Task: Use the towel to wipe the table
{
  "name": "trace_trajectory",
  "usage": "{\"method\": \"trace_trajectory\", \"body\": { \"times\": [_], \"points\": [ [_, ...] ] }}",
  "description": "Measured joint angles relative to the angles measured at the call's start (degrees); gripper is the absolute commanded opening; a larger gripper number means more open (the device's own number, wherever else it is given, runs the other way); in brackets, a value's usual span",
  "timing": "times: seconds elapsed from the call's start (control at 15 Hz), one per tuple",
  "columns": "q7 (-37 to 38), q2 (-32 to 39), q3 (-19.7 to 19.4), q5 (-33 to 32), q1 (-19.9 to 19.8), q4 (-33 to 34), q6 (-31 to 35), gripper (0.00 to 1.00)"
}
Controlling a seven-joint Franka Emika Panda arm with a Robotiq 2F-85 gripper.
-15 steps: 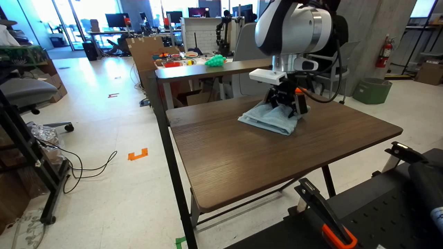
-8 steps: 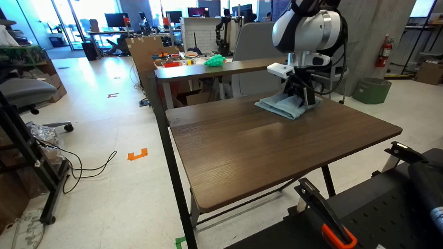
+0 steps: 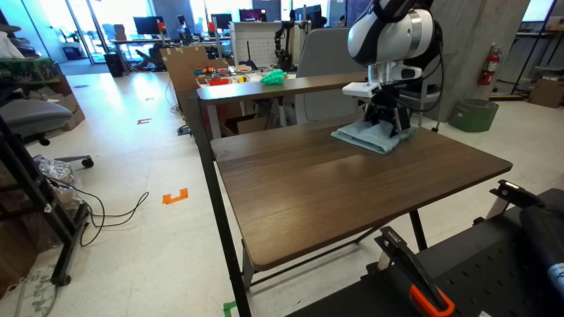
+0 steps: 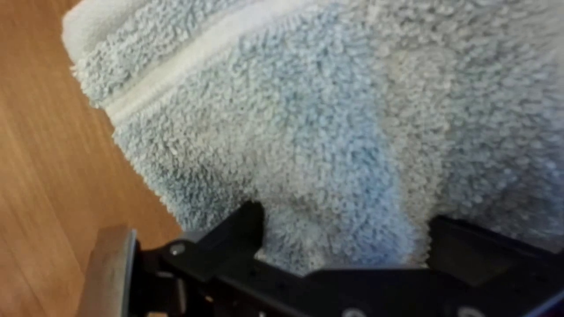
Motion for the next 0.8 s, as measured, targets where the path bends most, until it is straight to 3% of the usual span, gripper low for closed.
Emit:
{"method": "trace_trajectory", "body": {
  "times": [0.8],
  "points": [
    [-19.3,-16.3,1.0,-9.2,11.4,-33.7,21.8,1.0]
  ]
}}
